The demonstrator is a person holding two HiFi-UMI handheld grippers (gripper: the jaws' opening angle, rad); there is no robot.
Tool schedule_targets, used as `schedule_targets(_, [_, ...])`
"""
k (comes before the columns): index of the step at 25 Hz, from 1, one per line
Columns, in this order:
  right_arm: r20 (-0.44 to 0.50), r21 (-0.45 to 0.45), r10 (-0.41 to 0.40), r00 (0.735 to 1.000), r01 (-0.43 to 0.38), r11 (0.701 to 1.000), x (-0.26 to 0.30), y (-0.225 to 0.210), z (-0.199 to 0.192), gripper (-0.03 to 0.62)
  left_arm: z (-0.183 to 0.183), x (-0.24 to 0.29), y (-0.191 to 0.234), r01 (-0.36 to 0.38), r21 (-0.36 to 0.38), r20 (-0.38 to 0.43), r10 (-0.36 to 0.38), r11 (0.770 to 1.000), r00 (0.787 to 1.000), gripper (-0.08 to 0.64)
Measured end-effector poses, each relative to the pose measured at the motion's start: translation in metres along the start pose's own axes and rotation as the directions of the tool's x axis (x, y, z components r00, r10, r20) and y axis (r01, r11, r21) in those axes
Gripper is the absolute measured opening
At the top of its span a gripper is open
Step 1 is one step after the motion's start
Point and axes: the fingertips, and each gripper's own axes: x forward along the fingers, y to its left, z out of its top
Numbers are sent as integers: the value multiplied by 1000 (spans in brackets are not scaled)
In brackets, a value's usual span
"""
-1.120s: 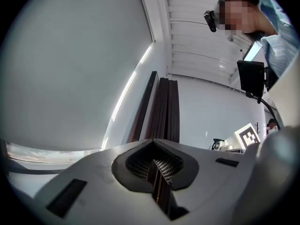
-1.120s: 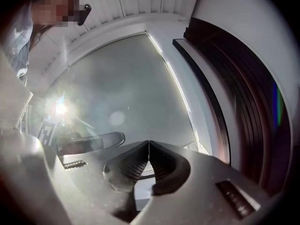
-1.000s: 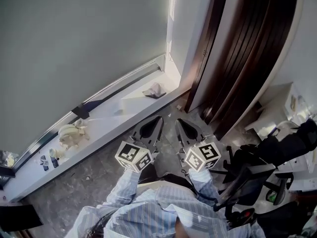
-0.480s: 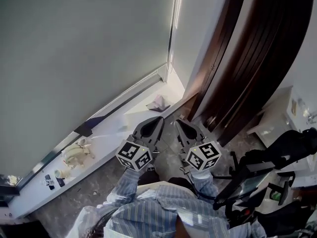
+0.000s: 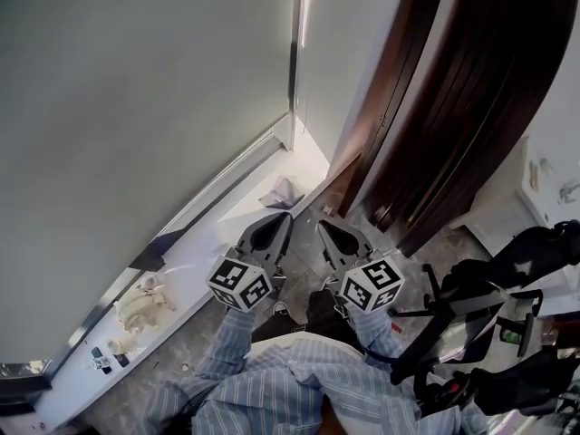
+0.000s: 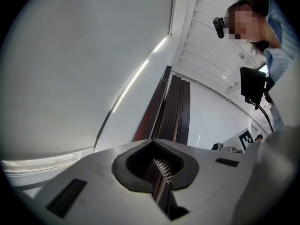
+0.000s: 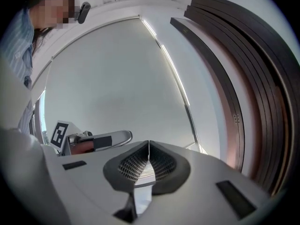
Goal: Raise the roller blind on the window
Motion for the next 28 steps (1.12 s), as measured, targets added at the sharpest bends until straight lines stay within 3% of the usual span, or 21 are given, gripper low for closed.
schedule_targets(5, [49, 20, -2, 999, 1, 1000, 18, -38, 16, 6, -2, 35, 18, -10, -10, -11, 9, 1000, 1000, 5])
schedule_targets(11, [47, -116, 103, 994, -97, 988, 54, -89, 56, 6, 10, 97, 47, -72, 25, 4, 72, 997, 997, 5])
schedule_targets(15, [6, -132, 155, 988, -153, 979, 77, -129, 76, 6, 21, 144, 61, -93, 39, 10, 92, 995, 996, 5])
schedule_targets(18, [-4, -125, 182, 983, -181, 975, 87, -162, 92, 6, 29, 178, 69, -136, 66, 27, 134, 989, 991, 5])
schedule_targets(24, [-33, -66, 217, 976, -219, 973, 104, -212, 98, 8, 39, 233, 88, -177, 51, 22, 176, 983, 984, 5])
schedule_targets(28, [-41, -38, 240, 970, -241, 970, 115, -217, 94, 7, 54, 257, 100, -158, 152, -20, 163, 976, 986, 6])
